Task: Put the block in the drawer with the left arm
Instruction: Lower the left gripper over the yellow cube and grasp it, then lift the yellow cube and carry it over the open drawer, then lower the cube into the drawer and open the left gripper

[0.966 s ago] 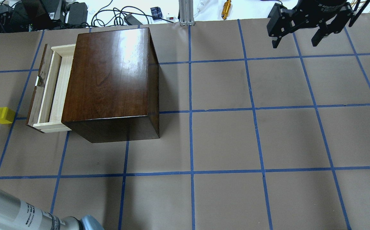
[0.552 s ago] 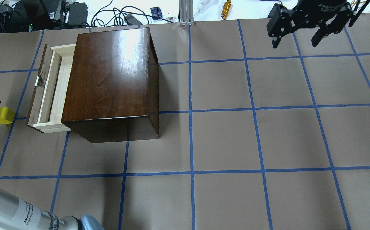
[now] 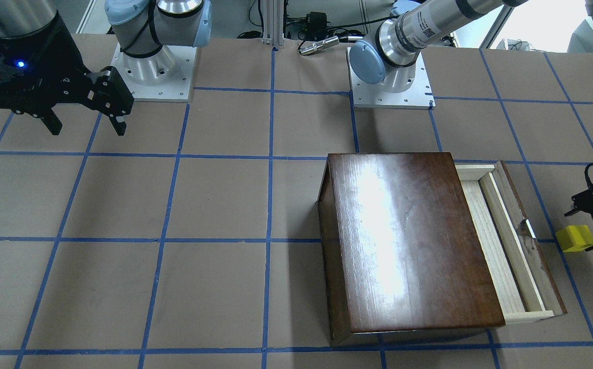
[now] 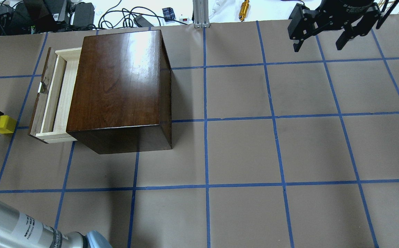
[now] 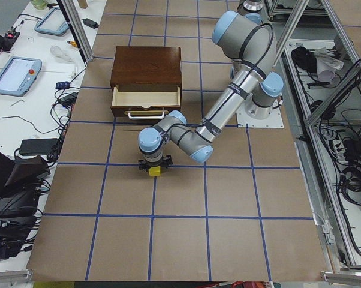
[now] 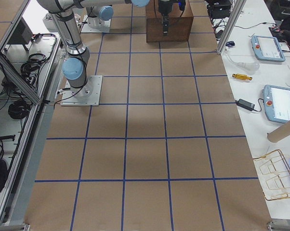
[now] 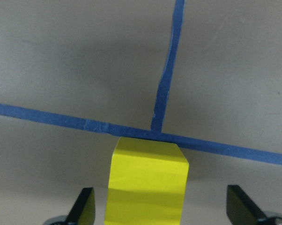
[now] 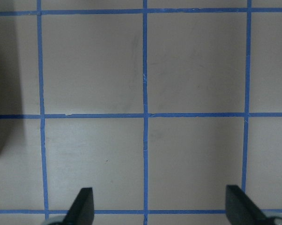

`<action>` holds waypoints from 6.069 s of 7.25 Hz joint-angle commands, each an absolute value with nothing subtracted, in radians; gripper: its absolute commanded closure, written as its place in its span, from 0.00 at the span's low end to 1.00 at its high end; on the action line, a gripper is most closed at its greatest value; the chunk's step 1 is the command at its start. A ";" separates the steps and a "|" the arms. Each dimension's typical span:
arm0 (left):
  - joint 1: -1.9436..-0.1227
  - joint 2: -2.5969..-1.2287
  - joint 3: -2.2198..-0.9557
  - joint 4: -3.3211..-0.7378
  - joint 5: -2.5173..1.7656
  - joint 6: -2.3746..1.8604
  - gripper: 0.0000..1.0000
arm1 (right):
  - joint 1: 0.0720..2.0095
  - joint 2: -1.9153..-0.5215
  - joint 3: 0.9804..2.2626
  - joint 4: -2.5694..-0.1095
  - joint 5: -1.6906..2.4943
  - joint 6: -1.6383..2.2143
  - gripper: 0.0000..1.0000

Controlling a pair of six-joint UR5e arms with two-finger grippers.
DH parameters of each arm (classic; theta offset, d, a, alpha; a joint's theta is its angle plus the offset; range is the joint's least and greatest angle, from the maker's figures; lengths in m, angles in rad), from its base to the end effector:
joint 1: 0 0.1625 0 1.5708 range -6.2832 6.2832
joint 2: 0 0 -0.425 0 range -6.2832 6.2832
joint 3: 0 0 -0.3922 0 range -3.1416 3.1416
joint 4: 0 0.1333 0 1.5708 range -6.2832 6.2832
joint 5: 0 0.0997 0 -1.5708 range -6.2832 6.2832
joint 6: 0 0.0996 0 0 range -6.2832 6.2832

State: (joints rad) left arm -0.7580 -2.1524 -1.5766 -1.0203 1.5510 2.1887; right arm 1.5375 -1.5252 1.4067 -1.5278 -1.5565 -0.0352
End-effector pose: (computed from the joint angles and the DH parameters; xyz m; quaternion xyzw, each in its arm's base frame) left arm 0.3833 -0.5491 0.1971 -0.6347 -0.7725 0.0086 0.0191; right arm 0.1175 -0.5199 0.5416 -0.0012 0.9993 -0.0380 0.0058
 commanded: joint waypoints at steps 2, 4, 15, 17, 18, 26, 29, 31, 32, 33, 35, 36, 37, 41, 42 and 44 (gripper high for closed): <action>-0.758 -2.169 -1.571 -1.017 1.532 2.200 0.05 | 1.539 -1.526 1.407 -1.528 -1.555 -0.035 0.00; -0.758 -2.174 -1.569 -1.019 1.535 2.232 0.25 | 1.537 -1.526 1.407 -1.528 -1.557 -0.035 0.00; -0.768 -2.113 -1.508 -1.072 1.542 2.230 0.98 | 1.539 -1.526 1.407 -1.528 -1.557 -0.035 0.00; -0.831 -2.048 -1.444 -1.175 1.540 2.215 0.98 | 1.539 -1.525 1.407 -1.528 -1.557 -0.035 0.00; -0.892 -2.007 -1.422 -1.260 1.543 2.150 0.98 | 1.539 -1.525 1.407 -1.528 -1.555 -0.035 0.00; -1.222 -1.899 -1.443 -1.416 1.532 1.839 0.98 | 1.539 -1.525 1.407 -1.528 -1.555 -0.035 0.00; -1.218 -1.902 -1.470 -1.405 1.537 1.858 0.97 | 1.539 -1.525 1.407 -1.528 -1.557 -0.035 0.00; -1.213 -1.905 -1.476 -1.399 1.534 1.867 0.94 | 1.537 -1.525 1.407 -1.528 -1.555 -0.035 0.00; -1.213 -1.907 -1.483 -1.397 1.532 1.862 0.87 | 1.539 -1.526 1.407 -1.528 -1.555 -0.035 0.00; -1.213 -1.907 -1.494 -1.391 1.532 1.859 0.83 | 1.539 -1.526 1.407 -1.528 -1.555 -0.035 0.00; -1.212 -1.907 -1.512 -1.358 1.525 1.859 0.64 | 1.539 -1.525 1.407 -1.528 -1.557 -0.035 0.00; -1.210 -1.907 -1.528 -1.350 1.510 1.859 0.54 | 1.537 -1.526 1.407 -1.528 -1.555 -0.035 0.00; -1.209 -1.907 -1.546 -1.306 1.509 1.864 0.41 | 1.539 -1.526 1.407 -1.528 -1.555 -0.035 0.00; -1.207 -1.908 -1.563 -1.282 1.512 1.867 0.24 | 1.539 -1.526 1.407 -1.528 -1.555 -0.035 0.00; -1.207 -1.905 -1.556 -1.284 1.513 1.867 0.21 | 1.537 -1.526 1.407 -1.528 -1.557 -0.035 0.00; -1.210 -1.864 -1.531 -1.285 1.511 1.830 0.20 | 1.539 -1.525 1.407 -1.528 -1.557 -0.035 0.00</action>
